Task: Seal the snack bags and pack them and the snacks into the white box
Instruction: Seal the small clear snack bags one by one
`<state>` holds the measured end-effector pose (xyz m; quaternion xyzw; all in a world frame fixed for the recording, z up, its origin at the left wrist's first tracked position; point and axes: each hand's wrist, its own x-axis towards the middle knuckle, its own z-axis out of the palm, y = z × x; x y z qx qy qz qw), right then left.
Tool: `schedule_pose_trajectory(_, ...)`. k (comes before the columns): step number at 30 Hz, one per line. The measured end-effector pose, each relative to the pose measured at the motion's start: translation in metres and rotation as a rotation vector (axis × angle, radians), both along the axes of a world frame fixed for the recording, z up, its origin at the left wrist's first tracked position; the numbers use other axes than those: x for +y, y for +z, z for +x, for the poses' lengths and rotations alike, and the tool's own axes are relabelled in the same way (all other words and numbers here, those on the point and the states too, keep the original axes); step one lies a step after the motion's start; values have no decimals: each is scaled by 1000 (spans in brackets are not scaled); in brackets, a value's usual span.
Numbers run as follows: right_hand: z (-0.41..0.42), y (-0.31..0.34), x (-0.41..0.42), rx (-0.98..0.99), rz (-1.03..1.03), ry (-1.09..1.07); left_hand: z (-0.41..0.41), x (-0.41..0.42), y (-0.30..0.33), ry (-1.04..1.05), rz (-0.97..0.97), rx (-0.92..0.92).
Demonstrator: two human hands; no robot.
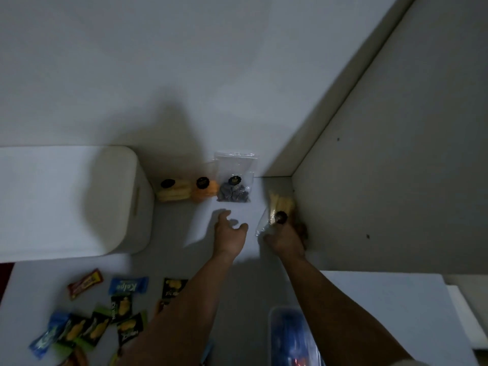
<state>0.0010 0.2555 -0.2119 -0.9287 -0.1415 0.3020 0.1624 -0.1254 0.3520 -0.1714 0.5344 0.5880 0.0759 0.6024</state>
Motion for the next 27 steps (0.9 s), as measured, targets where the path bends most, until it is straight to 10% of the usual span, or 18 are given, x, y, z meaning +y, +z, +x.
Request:
schedule_pose_trajectory(10,-26,47,-50,339,434,-249,-54,-24,43,-220,128,-20)
schedule_pose_trajectory(27,-109,173,-94,780,807,46,-125,-98,148,-609,517,-154)
